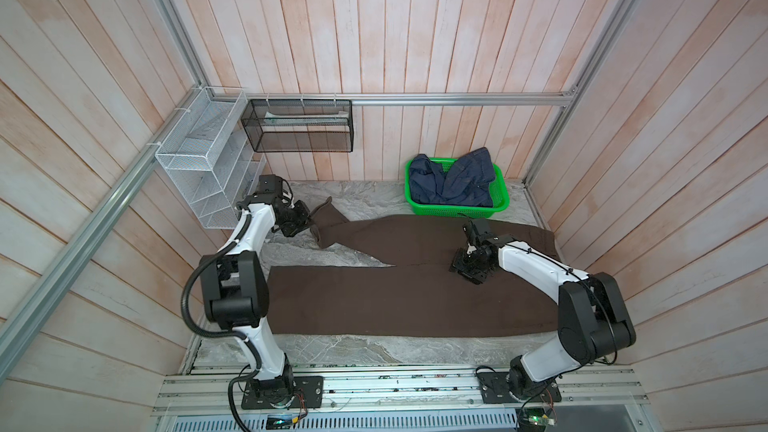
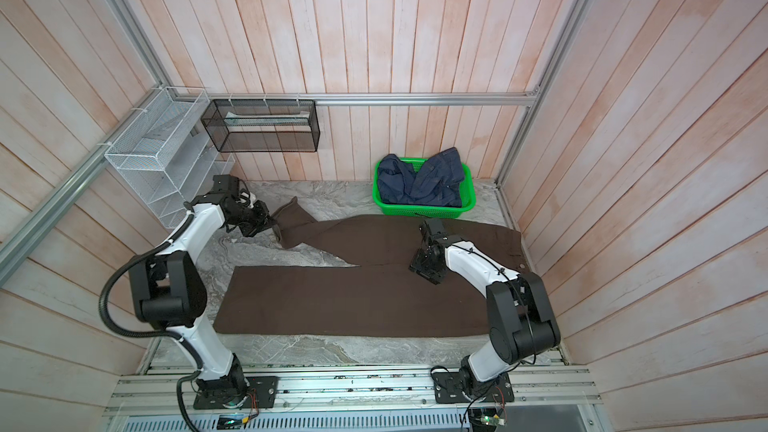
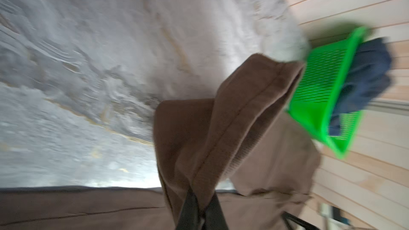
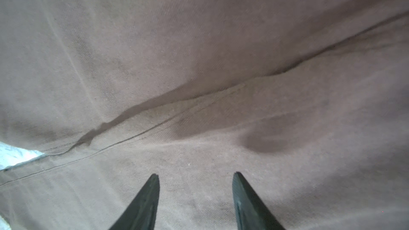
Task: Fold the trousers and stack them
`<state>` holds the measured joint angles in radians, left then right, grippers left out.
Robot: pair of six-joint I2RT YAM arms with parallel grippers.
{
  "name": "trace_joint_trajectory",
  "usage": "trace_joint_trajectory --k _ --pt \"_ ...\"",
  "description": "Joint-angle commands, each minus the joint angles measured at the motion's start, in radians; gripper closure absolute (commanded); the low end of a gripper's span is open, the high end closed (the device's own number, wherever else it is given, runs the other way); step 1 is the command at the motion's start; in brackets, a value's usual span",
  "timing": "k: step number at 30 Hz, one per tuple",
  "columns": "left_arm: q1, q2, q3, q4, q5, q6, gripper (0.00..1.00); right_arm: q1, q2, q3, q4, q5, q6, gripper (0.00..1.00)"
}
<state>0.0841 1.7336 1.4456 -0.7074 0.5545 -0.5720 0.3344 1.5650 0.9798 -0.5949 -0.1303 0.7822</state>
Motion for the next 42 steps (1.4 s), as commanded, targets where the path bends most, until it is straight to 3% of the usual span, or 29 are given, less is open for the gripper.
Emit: trace_joint_trajectory --k 1,6,11,14,18,21,24,28,31,33,38,42 --pt "-0.018 -0.154 -0.1 0.26 0.215 -0.207 1.0 0.017 -0.008 0.031 0.048 -0.015 -0.019 0.46" --pt "-0.081 -0.29 -0.24 0.409 0.203 -0.389 1.0 0.104 -0.111 0.02 0.295 0.007 -0.122 0.47" --pt "-0.195 -0.304 -0.317 0.505 0.16 -0.481 1.0 0.28 -0.252 -0.123 0.766 0.042 -0.391 0.48" --pt "-0.248 -0.287 -0.34 0.539 0.139 -0.51 1.0 0.362 -0.271 -0.218 1.01 0.036 -0.548 0.48" --pt "-0.304 -0.271 -0.369 0.582 0.12 -0.538 1.0 0.43 -0.236 -0.279 1.19 -0.041 -0.67 0.48" --pt "-0.354 -0.25 -0.382 0.584 0.098 -0.539 1.0 0.45 -0.174 -0.265 1.198 -0.099 -0.686 0.49" --pt "-0.424 -0.213 -0.415 0.593 0.088 -0.536 0.94 0.454 -0.166 -0.283 1.177 -0.069 -0.68 0.49" --pt "-0.508 -0.152 -0.446 0.594 0.099 -0.505 0.65 0.452 -0.255 -0.355 1.094 0.061 -0.705 0.48" --pt "-0.53 -0.145 -0.411 0.5 0.07 -0.429 0.41 0.45 -0.352 -0.399 1.021 0.168 -0.727 0.48" --pt "-0.529 -0.158 -0.358 0.409 0.025 -0.366 0.3 0.448 -0.412 -0.421 0.98 0.219 -0.737 0.48" --pt "-0.53 -0.108 -0.08 0.109 -0.173 -0.13 0.27 0.424 -0.522 -0.45 0.916 0.323 -0.716 0.47" --pt "-0.555 0.081 0.213 -0.15 -0.367 0.093 0.33 0.407 -0.572 -0.465 0.897 0.376 -0.7 0.47"
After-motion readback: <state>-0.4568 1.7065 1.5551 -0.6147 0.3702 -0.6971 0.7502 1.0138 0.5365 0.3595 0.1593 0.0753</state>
